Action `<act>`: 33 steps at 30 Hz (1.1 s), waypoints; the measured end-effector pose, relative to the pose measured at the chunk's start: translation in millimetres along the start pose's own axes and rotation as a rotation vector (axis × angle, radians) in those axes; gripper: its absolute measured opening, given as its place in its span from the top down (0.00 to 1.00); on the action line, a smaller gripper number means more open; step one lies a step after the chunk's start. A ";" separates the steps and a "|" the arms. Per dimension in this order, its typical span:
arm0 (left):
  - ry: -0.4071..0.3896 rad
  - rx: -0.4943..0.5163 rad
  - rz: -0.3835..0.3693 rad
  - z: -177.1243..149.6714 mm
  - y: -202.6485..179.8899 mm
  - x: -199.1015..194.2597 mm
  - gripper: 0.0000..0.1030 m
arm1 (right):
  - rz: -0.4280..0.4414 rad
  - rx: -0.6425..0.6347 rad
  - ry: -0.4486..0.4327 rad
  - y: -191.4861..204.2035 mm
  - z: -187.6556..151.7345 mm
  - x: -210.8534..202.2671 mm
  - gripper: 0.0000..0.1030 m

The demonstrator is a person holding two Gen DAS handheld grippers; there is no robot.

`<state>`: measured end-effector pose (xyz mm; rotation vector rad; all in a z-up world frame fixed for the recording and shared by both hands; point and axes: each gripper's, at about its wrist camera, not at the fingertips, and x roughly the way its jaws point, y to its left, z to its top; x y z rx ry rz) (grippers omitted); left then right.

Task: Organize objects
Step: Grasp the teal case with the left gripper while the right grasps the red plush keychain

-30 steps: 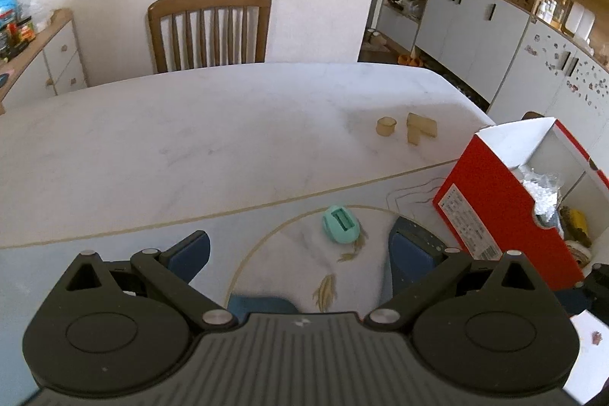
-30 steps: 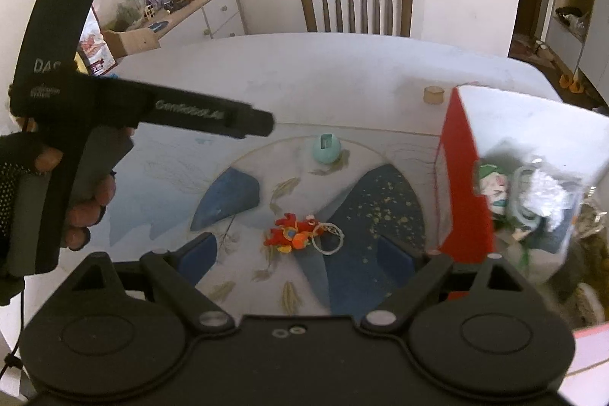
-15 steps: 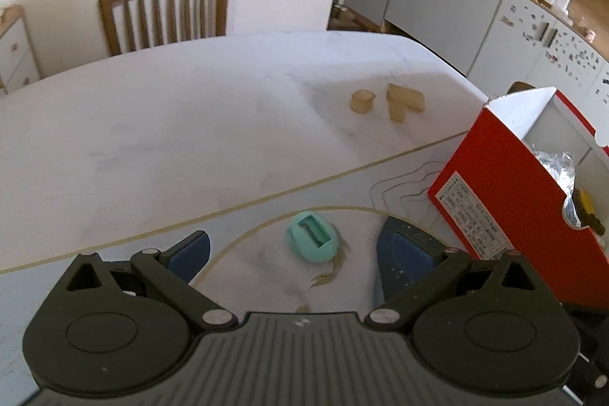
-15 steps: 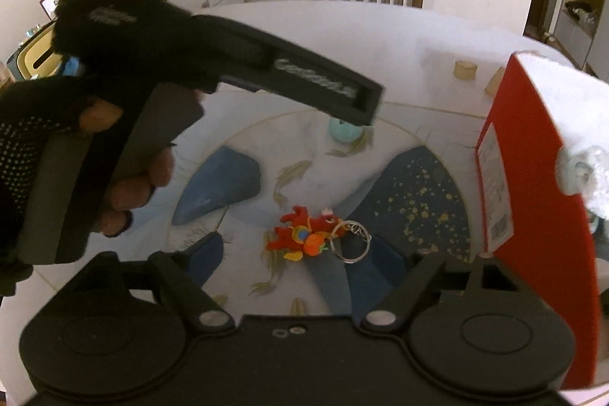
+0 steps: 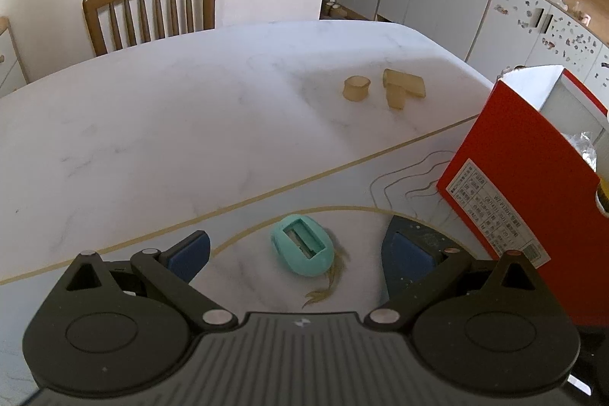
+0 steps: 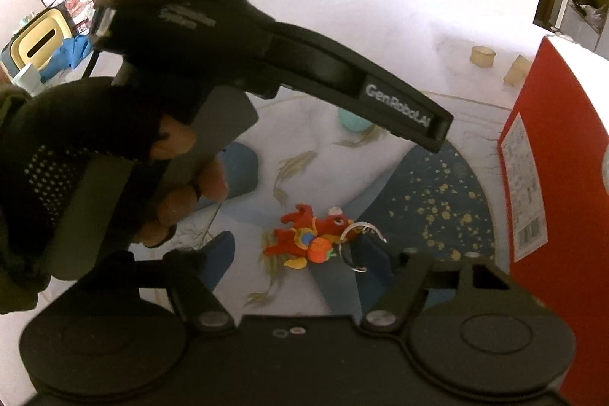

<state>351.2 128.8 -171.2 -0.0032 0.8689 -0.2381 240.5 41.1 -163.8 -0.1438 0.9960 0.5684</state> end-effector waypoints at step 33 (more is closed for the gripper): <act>-0.011 0.018 -0.033 -11.9 4.9 -17.1 0.65 | -0.090 -0.030 -0.035 3.2 -8.3 -9.2 0.64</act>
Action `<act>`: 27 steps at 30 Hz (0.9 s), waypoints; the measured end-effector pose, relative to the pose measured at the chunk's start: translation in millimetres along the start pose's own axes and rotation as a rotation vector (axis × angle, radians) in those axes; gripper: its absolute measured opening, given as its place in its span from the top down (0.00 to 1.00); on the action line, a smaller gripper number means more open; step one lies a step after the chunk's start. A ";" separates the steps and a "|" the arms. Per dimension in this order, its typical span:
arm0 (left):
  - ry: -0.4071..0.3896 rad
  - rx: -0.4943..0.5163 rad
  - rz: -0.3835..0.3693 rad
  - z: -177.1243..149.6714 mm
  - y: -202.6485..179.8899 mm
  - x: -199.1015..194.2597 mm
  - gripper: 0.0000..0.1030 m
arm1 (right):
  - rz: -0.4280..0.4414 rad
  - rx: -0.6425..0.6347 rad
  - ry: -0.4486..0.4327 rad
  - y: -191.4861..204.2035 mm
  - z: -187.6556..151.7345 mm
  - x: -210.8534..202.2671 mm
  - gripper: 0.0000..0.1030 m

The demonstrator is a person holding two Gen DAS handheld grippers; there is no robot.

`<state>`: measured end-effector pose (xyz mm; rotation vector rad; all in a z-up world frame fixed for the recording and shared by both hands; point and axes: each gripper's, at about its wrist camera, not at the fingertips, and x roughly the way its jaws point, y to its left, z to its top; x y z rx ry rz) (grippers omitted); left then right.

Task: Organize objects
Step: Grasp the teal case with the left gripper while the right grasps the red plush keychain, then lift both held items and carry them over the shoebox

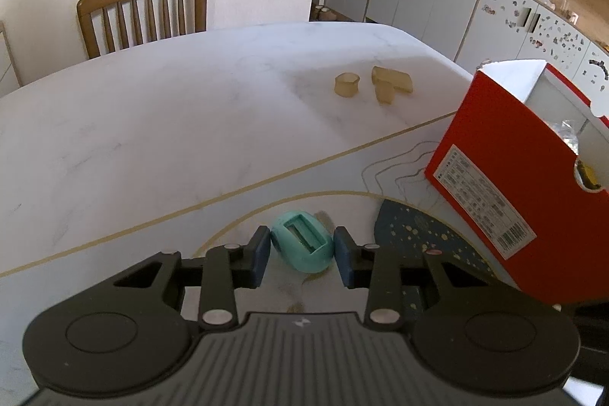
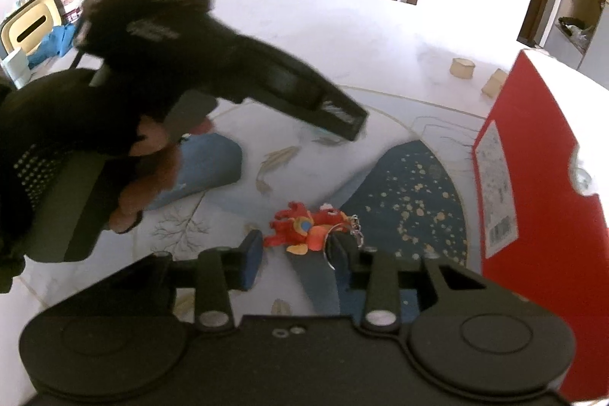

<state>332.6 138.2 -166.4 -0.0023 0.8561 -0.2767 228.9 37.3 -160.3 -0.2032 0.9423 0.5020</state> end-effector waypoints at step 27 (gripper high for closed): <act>-0.015 0.048 -0.054 -24.5 -40.5 -114.4 0.65 | 0.009 0.167 -0.189 -37.8 -13.3 -134.5 0.64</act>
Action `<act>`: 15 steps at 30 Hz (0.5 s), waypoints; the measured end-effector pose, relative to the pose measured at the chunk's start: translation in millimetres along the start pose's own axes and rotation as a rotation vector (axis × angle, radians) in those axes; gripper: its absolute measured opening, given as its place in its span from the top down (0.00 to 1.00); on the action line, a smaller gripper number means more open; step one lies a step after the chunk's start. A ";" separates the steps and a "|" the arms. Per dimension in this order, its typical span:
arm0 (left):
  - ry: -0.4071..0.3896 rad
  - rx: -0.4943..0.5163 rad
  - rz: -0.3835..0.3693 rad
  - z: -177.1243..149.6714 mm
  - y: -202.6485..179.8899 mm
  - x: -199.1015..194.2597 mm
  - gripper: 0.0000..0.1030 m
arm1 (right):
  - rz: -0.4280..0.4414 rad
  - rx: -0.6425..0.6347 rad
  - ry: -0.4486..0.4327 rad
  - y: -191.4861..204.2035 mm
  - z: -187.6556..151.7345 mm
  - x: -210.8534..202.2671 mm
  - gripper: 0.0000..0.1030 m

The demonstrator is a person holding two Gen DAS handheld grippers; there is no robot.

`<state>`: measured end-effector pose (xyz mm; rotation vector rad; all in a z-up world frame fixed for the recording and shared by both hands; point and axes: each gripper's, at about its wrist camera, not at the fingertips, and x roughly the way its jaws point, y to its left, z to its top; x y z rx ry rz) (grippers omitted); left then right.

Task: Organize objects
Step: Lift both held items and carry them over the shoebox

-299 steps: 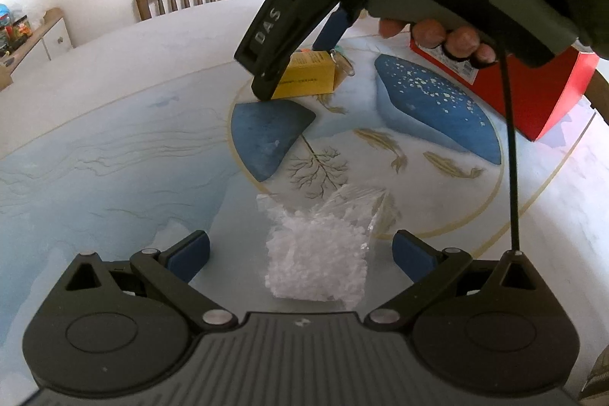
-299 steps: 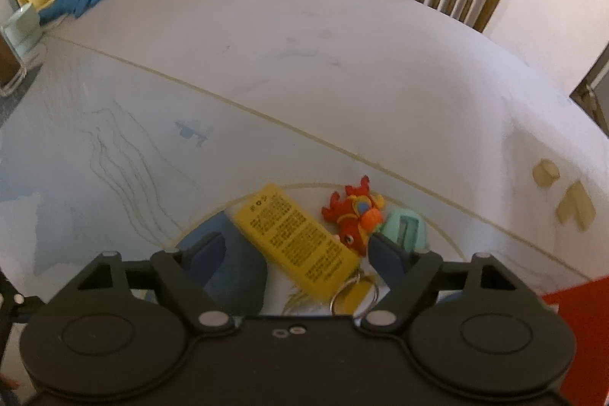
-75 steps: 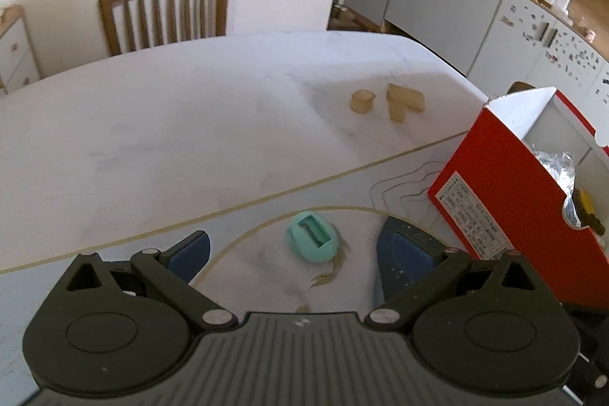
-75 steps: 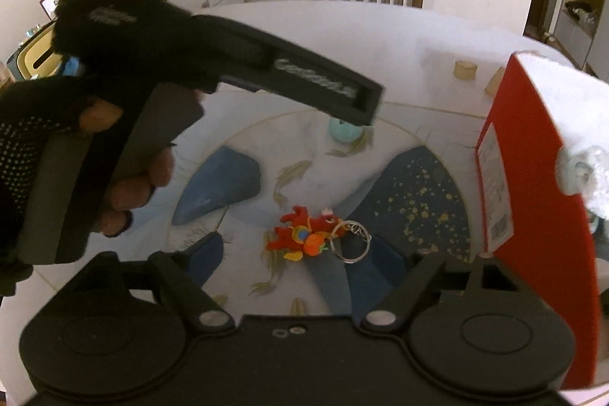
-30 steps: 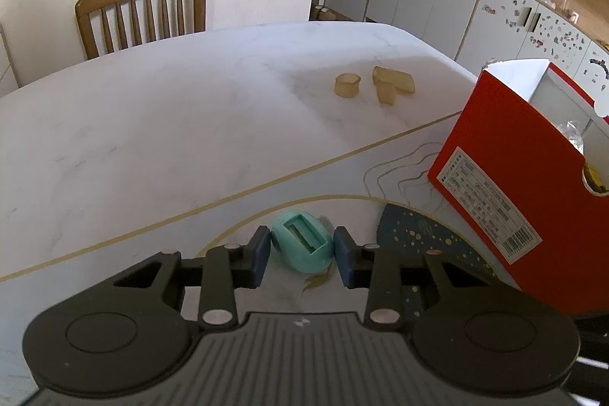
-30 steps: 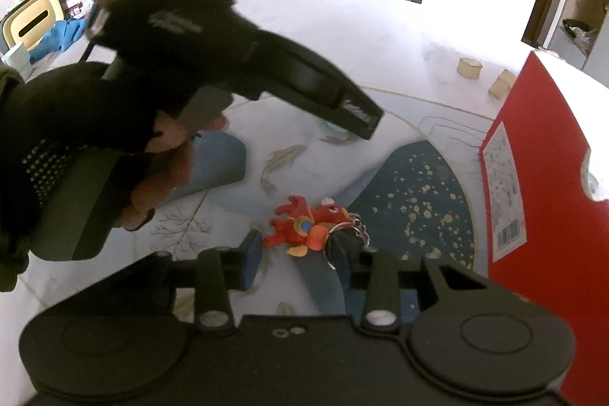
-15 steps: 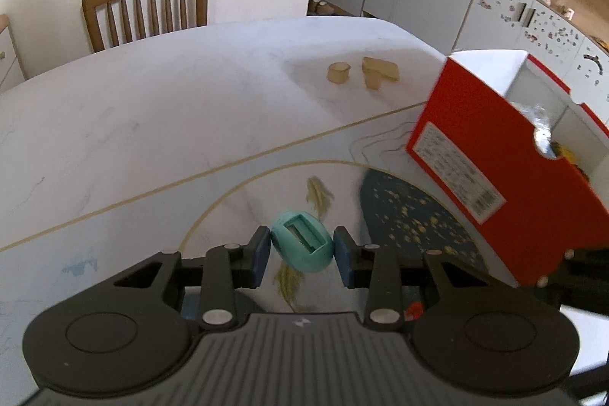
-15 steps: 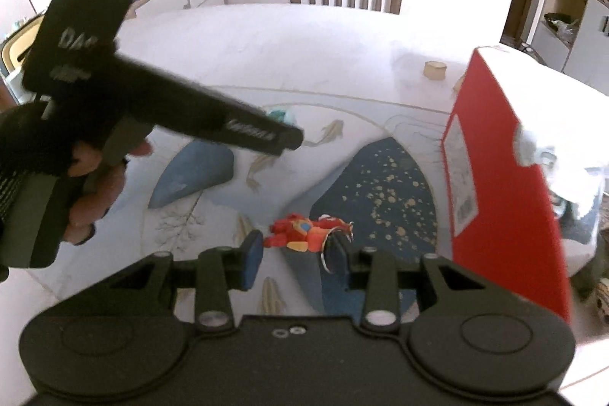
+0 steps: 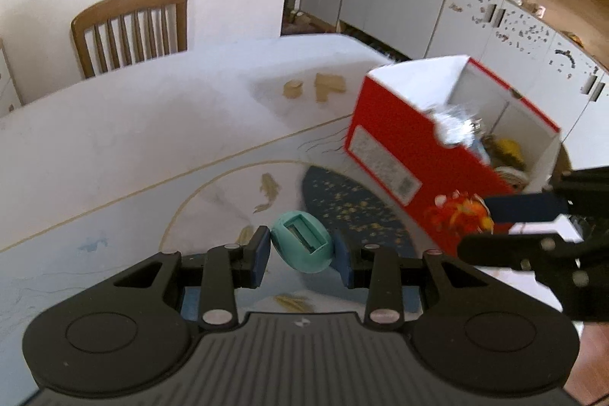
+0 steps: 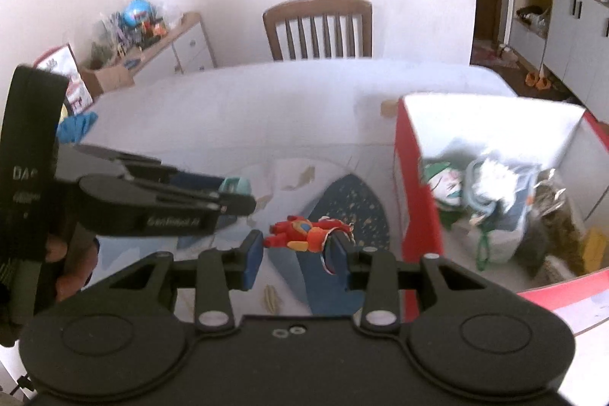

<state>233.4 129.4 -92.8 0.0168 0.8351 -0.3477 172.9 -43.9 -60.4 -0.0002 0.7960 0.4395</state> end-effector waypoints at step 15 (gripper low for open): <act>-0.095 0.066 -0.001 27.7 -64.4 -47.6 0.65 | -0.048 -0.020 -0.154 -40.6 11.7 -54.6 0.64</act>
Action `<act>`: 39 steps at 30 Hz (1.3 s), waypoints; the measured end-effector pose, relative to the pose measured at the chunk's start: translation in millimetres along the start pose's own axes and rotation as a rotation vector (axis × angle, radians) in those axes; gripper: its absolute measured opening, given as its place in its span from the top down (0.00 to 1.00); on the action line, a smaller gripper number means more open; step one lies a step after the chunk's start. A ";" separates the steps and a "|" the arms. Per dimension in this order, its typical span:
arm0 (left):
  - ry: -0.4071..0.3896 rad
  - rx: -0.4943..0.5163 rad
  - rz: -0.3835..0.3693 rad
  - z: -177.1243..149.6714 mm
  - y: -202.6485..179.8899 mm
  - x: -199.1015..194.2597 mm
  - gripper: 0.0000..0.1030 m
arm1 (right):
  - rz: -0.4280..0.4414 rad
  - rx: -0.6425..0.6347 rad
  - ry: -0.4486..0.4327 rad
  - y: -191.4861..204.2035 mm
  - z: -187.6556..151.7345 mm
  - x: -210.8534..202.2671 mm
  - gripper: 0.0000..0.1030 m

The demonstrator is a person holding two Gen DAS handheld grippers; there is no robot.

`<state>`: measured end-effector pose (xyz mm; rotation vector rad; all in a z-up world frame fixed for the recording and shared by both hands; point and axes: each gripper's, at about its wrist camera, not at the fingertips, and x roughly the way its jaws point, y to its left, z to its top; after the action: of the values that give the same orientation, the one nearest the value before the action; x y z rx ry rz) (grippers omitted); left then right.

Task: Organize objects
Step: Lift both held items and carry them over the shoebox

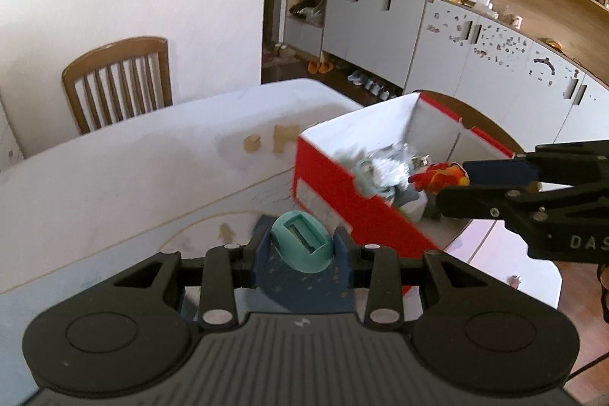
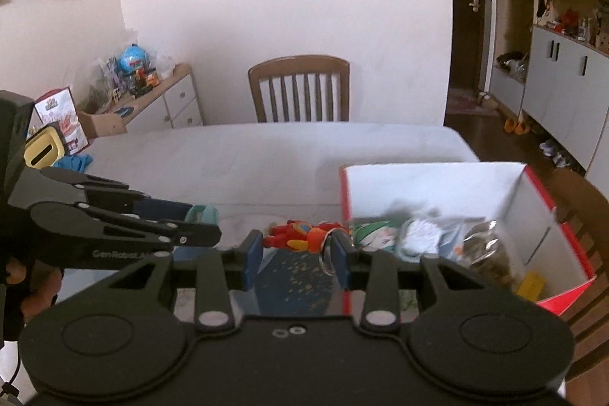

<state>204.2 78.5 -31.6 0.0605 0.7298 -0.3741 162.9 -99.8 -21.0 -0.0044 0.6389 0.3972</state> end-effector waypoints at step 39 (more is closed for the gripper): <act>0.207 0.049 0.009 51.6 -151.8 152.6 0.65 | 0.013 -0.001 0.103 -197.0 -13.7 21.7 0.64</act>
<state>287.5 -120.1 -82.5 0.1500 0.9241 -0.3810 242.1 -275.9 -67.7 -0.0219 0.7408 0.4115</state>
